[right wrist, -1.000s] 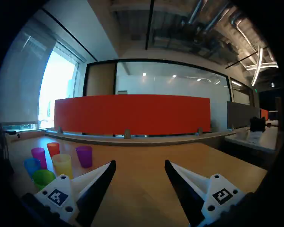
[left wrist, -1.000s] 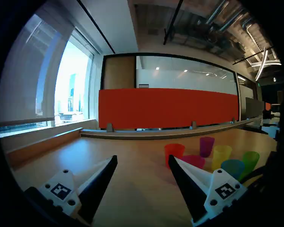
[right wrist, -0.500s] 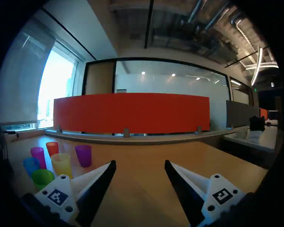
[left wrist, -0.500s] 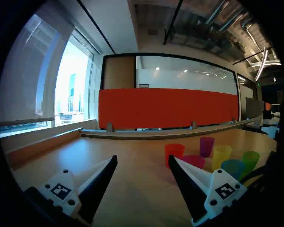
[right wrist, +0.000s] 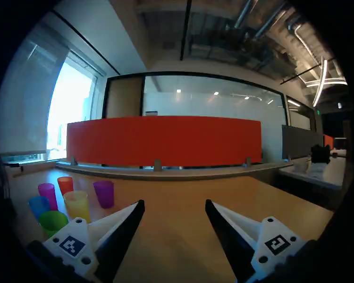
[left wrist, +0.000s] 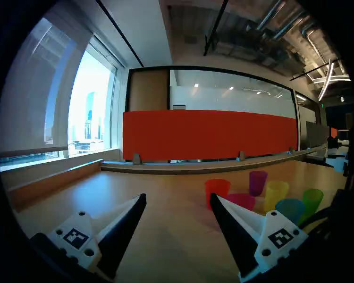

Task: Pour water

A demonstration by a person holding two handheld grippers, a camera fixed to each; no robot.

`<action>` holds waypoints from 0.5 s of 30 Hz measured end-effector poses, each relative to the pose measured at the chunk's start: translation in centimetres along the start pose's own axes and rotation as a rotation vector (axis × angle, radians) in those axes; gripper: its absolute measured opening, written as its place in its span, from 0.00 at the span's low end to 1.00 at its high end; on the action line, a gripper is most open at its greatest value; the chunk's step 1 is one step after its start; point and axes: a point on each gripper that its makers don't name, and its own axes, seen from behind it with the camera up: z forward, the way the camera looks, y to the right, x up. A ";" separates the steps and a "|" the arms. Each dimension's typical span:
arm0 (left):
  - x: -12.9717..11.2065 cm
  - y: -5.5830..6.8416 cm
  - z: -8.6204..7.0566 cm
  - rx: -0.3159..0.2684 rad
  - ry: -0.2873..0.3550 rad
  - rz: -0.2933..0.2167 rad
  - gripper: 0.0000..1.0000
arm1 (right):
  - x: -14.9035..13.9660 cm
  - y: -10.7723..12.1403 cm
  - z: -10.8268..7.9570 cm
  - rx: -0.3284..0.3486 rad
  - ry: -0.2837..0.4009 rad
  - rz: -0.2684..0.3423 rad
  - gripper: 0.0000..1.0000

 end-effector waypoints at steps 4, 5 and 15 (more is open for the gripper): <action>0.0 0.0 0.0 0.000 0.000 0.000 1.00 | 0.0 0.0 0.0 0.000 0.000 0.000 0.99; 0.0 0.0 0.0 0.000 0.000 0.000 1.00 | 0.0 0.0 0.0 0.000 0.000 0.000 0.99; 0.1 0.0 0.1 0.000 0.000 0.000 1.00 | -0.1 0.0 0.0 0.000 0.000 0.001 0.99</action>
